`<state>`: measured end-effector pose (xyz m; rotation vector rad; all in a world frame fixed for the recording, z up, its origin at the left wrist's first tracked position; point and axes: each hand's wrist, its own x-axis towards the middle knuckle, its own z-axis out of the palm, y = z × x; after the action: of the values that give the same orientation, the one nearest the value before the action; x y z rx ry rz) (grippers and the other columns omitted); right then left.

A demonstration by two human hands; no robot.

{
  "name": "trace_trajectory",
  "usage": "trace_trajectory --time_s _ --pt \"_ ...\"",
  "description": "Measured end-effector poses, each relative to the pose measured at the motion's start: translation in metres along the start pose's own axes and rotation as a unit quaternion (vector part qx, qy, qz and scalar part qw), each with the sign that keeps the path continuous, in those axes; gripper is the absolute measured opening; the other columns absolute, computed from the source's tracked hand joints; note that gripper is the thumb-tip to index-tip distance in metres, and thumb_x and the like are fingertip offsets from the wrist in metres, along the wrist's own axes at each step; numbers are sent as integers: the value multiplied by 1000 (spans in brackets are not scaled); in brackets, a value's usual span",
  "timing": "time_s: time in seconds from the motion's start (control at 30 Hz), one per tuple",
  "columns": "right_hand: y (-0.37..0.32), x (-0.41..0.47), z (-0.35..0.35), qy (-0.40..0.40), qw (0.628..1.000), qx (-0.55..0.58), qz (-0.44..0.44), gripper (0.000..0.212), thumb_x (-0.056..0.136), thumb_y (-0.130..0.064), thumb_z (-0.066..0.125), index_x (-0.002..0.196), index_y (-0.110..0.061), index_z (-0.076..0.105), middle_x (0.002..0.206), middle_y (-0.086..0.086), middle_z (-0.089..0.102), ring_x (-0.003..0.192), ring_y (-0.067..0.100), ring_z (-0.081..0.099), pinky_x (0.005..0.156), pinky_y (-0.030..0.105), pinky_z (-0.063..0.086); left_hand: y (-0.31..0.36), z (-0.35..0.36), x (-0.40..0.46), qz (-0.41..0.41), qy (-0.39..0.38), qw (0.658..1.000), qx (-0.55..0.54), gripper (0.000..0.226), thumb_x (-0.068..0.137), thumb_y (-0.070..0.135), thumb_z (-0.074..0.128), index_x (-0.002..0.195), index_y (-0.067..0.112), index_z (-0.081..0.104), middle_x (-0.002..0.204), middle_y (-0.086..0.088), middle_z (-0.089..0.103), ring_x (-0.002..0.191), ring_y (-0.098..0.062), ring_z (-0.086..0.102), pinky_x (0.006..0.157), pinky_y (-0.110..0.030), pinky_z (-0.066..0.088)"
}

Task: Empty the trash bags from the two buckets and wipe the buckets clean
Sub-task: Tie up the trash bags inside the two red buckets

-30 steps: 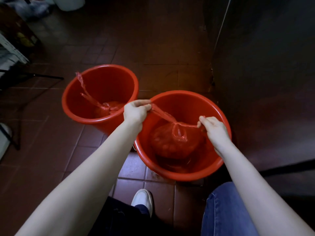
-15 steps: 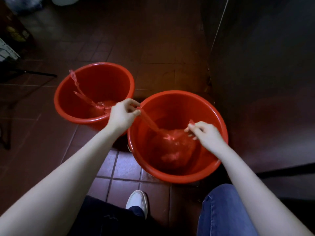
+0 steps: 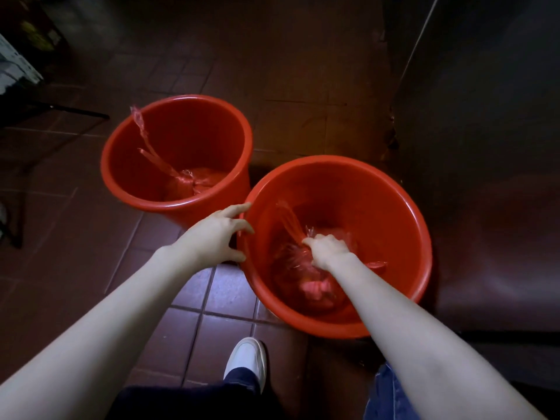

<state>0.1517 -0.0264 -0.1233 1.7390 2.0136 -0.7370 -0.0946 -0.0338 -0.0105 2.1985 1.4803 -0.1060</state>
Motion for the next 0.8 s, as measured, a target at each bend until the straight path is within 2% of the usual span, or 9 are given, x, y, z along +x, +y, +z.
trace_trajectory --time_s 0.1,0.2,0.3,0.43,0.6,0.7,0.8 --pt "-3 14 15 -43 999 -16 21 56 94 -8 43 143 -35 37 145 11 44 130 36 44 105 49 38 -8 6 -3 17 15 999 -44 54 68 21 86 119 24 67 160 7 22 142 -15 33 111 -29 34" --pt "-4 20 14 -28 1000 -5 -1 47 91 -4 44 131 -28 51 131 13 57 122 35 54 99 40 45 -14 9 -3 28 30 996 -82 51 69 21 87 116 25 68 159 10 24 142 -11 31 111 -25 32" --pt "-6 17 -8 25 998 40 -29 32 87 -8 54 113 -23 64 121 13 64 114 32 60 92 35 47 -19 7 -1 56 39 995 -66 49 67 29 87 113 27 69 156 7 29 139 -14 36 109 -31 36" --pt "10 -7 -37 96 986 133 -20 29 78 -13 65 104 -25 69 105 7 69 103 30 63 84 32 47 -21 7 1 82 56 995 14 52 65 47 84 112 33 68 150 4 39 131 -24 44 102 -46 41" --pt "23 -48 -63 208 941 267 24 31 72 -15 76 102 -21 71 81 -1 62 81 17 58 73 23 38 -13 13 6 93 84 991 38 56 59 57 82 109 35 68 141 1 46 127 -27 44 101 -47 40" --pt "14 -66 -76 244 924 292 25 35 70 -20 82 101 -25 69 76 -5 60 82 18 59 76 26 42 5 26 13 95 115 989 15 73 58 58 82 123 29 62 141 -2 48 128 -27 47 102 -45 41" --pt "14 -75 -79 275 903 324 58 38 66 -21 85 89 -29 56 72 -7 61 75 16 60 74 30 46 1 21 22 79 141 986 -40 99 55 68 73 140 23 49 141 -4 52 133 -27 45 108 -43 37"
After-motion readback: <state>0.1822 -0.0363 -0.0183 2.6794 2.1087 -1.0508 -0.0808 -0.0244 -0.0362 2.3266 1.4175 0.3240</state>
